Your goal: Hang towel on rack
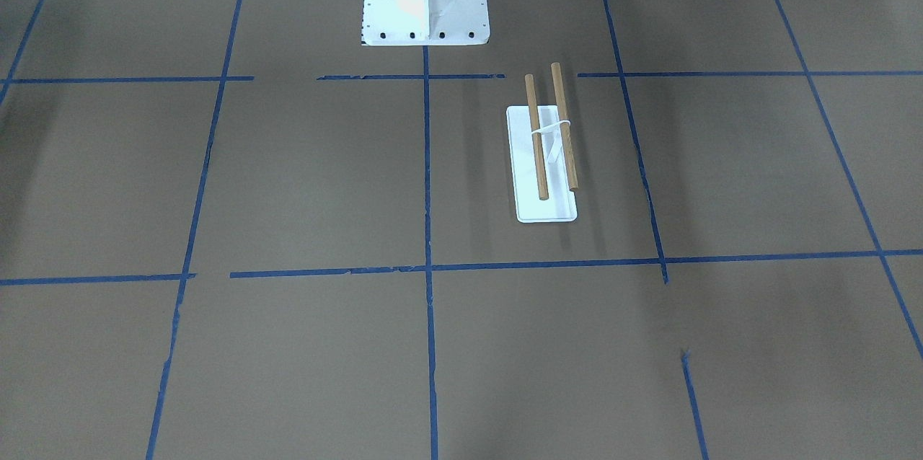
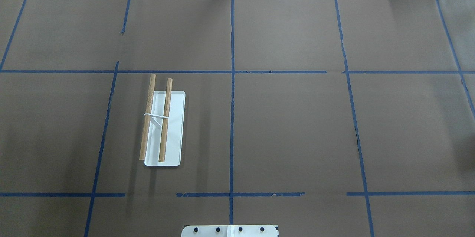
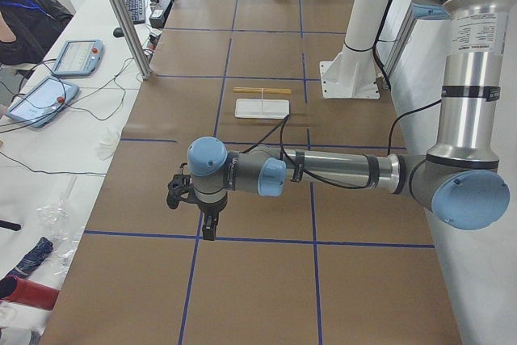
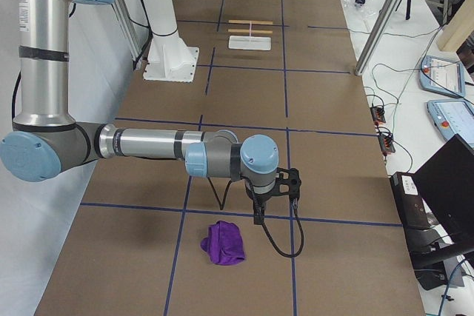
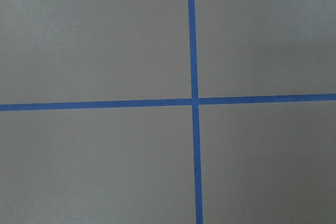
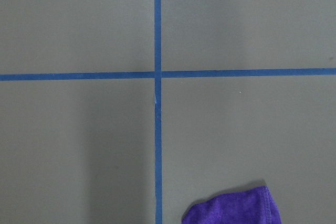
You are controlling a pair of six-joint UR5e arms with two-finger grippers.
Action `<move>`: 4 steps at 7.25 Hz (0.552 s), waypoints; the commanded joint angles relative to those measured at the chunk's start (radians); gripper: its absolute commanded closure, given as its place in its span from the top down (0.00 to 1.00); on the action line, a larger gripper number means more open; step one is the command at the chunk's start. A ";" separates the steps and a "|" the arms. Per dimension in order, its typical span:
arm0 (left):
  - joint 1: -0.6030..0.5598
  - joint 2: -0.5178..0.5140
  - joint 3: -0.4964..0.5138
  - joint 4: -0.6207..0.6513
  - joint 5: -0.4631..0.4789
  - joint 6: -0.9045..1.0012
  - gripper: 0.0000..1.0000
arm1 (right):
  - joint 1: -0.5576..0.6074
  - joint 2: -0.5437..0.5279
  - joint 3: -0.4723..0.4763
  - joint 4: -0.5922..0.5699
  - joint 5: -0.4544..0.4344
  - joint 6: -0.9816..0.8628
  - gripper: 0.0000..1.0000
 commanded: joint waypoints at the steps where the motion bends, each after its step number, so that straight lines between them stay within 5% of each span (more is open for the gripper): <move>1: -0.001 0.000 -0.001 -0.001 0.000 0.001 1.00 | 0.001 0.001 0.000 0.001 0.004 0.004 1.00; 4: 0.001 0.000 -0.007 -0.001 0.000 -0.001 1.00 | -0.018 0.016 0.000 0.001 0.044 0.019 1.00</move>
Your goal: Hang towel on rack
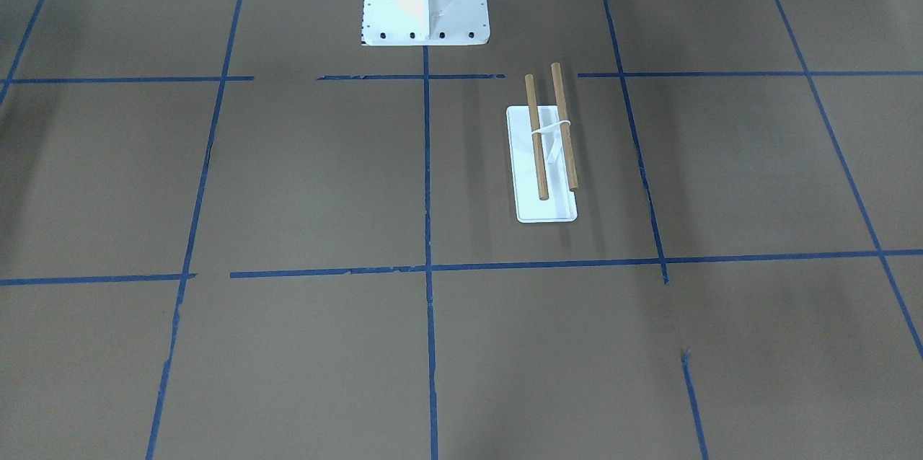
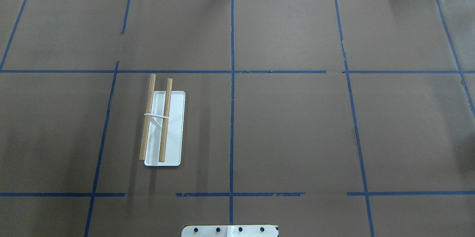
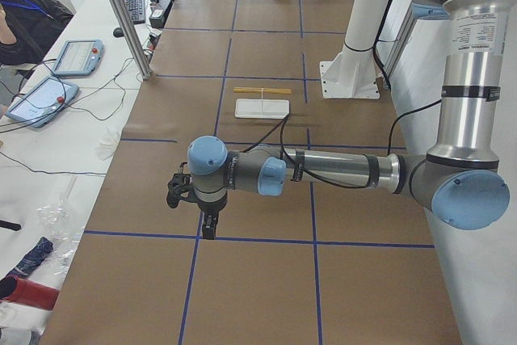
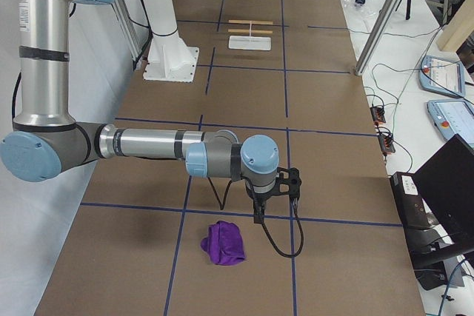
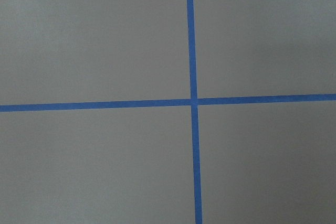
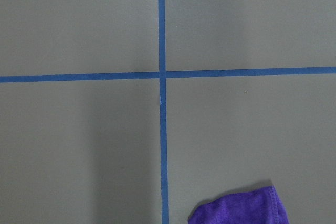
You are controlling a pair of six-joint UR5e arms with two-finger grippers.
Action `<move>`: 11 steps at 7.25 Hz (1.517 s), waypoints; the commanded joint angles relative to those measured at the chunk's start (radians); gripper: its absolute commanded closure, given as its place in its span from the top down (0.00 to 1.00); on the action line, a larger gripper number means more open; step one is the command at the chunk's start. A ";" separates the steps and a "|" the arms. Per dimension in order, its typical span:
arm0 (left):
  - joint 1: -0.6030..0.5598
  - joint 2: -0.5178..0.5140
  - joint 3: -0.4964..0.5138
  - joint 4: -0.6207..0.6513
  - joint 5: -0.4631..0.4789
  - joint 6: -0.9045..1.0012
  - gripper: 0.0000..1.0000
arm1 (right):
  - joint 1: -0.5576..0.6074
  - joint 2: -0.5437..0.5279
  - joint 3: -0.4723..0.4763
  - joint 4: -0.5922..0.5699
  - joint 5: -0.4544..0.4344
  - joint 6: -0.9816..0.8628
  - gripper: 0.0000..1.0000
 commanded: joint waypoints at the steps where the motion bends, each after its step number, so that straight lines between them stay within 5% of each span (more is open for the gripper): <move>1: 0.000 -0.002 -0.008 0.001 -0.002 0.000 1.00 | -0.045 0.021 -0.002 -0.002 0.011 0.004 1.00; 3: 0.000 -0.002 -0.033 0.003 -0.002 -0.002 1.00 | -0.108 -0.017 -0.096 0.106 0.014 -0.011 1.00; 5: 0.000 0.000 -0.057 0.006 0.000 -0.002 1.00 | -0.190 -0.178 -0.099 0.476 -0.053 -0.008 1.00; 11: -0.002 0.002 -0.084 0.011 -0.002 -0.002 1.00 | -0.330 -0.212 -0.151 0.501 -0.226 -0.011 1.00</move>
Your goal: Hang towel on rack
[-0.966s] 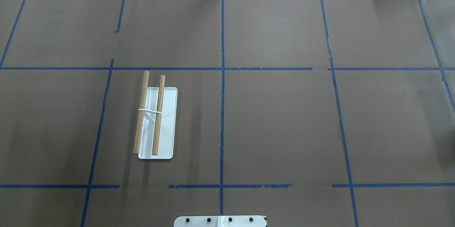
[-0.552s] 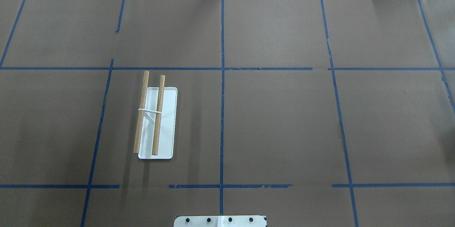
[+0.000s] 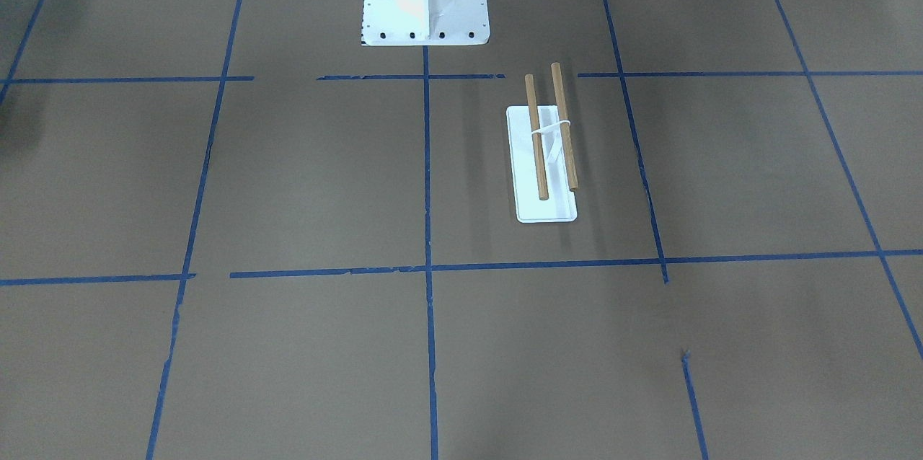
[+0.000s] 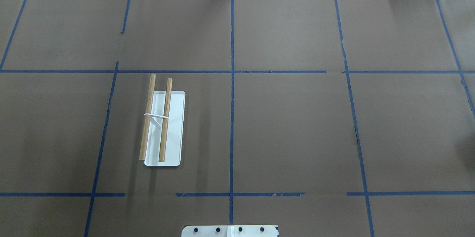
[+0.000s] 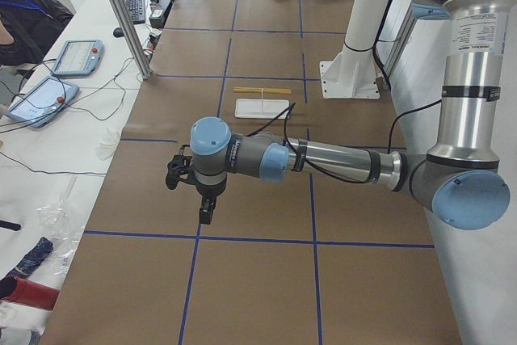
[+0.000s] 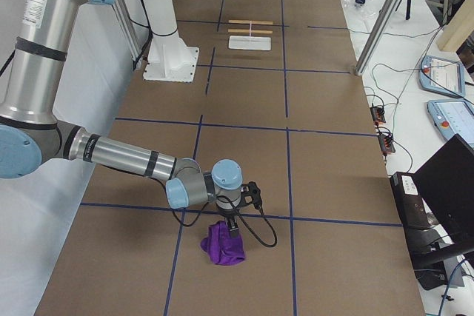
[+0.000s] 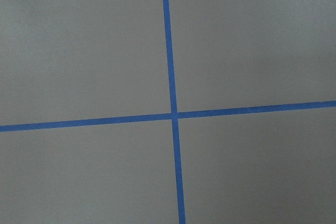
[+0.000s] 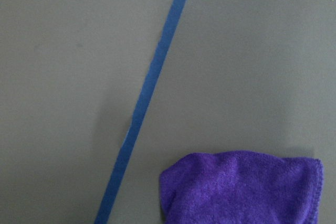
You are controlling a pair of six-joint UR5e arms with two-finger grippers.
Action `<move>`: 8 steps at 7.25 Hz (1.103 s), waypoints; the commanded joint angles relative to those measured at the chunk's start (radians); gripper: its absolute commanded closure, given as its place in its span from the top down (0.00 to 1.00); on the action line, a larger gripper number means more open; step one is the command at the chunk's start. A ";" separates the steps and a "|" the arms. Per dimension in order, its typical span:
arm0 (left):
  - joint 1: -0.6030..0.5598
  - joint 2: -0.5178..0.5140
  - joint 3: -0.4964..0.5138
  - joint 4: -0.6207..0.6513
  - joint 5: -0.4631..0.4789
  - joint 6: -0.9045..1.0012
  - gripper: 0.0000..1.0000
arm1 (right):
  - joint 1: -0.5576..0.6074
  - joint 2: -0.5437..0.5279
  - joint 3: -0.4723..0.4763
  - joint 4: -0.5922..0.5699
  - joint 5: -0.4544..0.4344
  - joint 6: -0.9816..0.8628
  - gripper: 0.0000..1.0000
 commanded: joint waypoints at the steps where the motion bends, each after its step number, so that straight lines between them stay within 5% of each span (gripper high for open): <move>1: -0.001 0.000 -0.006 0.000 0.000 0.000 1.00 | -0.010 0.006 -0.052 0.002 -0.055 0.000 1.00; 6: -0.001 0.000 -0.020 0.000 0.000 0.000 1.00 | -0.081 0.010 -0.073 0.000 -0.051 0.006 1.00; 7: -0.001 0.000 -0.020 0.000 0.000 0.000 1.00 | -0.084 0.010 -0.070 0.002 -0.051 0.004 0.65; 8: -0.001 0.000 -0.021 0.000 0.000 0.000 1.00 | -0.084 0.010 -0.064 0.004 -0.051 0.000 0.03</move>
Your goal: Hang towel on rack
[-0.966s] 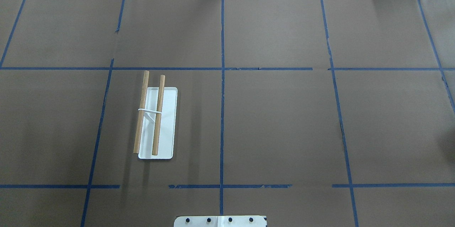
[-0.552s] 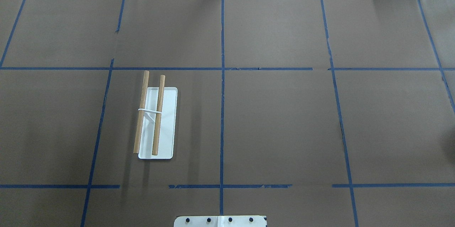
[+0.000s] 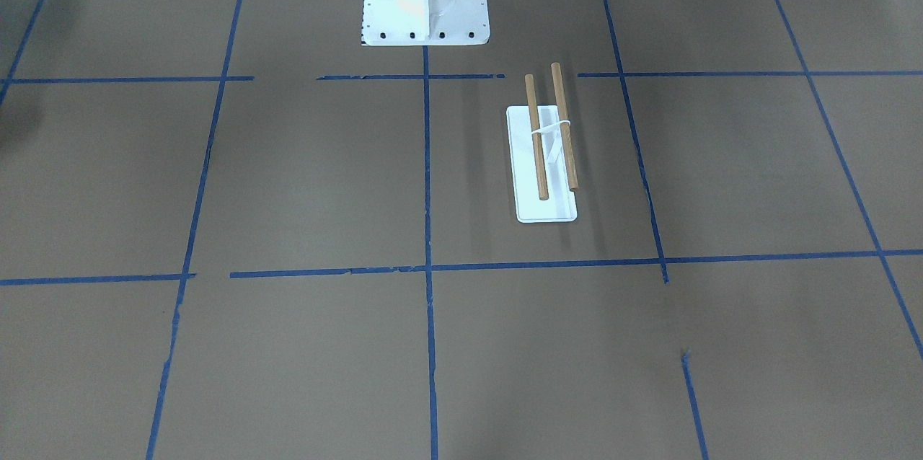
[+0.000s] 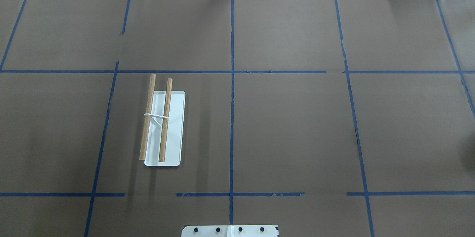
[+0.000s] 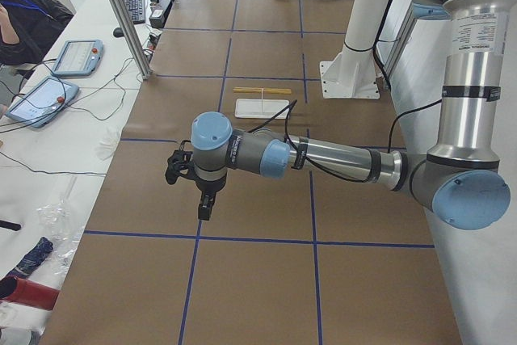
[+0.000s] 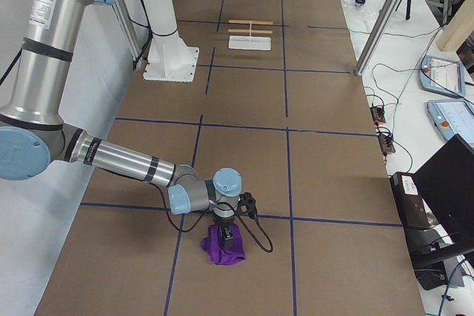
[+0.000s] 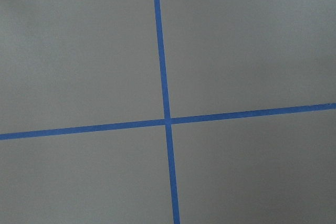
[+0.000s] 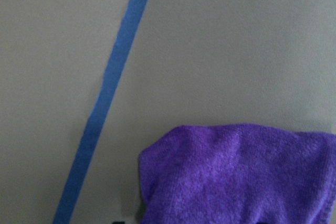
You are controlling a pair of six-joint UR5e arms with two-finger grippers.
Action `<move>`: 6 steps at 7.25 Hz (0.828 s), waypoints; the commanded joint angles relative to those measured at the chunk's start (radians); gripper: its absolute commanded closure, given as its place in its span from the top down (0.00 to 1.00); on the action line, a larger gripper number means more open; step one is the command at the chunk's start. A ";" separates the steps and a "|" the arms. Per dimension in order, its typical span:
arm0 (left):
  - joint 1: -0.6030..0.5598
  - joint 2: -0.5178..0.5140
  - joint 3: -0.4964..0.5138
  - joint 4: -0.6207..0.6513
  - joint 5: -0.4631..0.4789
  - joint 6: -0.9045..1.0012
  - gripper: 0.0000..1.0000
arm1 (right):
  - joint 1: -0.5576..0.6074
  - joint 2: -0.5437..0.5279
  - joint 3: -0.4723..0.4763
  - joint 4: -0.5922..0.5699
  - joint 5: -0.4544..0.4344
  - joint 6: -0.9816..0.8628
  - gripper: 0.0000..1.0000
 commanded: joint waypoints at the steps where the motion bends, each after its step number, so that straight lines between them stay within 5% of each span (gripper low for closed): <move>1: 0.001 0.000 -0.001 0.000 0.000 0.000 1.00 | -0.005 0.000 0.007 0.000 -0.003 -0.006 0.00; 3: 0.000 -0.002 -0.003 0.000 0.000 0.000 1.00 | -0.004 -0.001 0.021 0.018 -0.004 -0.010 0.00; 6: 0.000 -0.008 -0.029 0.002 0.002 0.000 1.00 | 0.112 0.018 0.237 0.008 -0.007 -0.012 0.00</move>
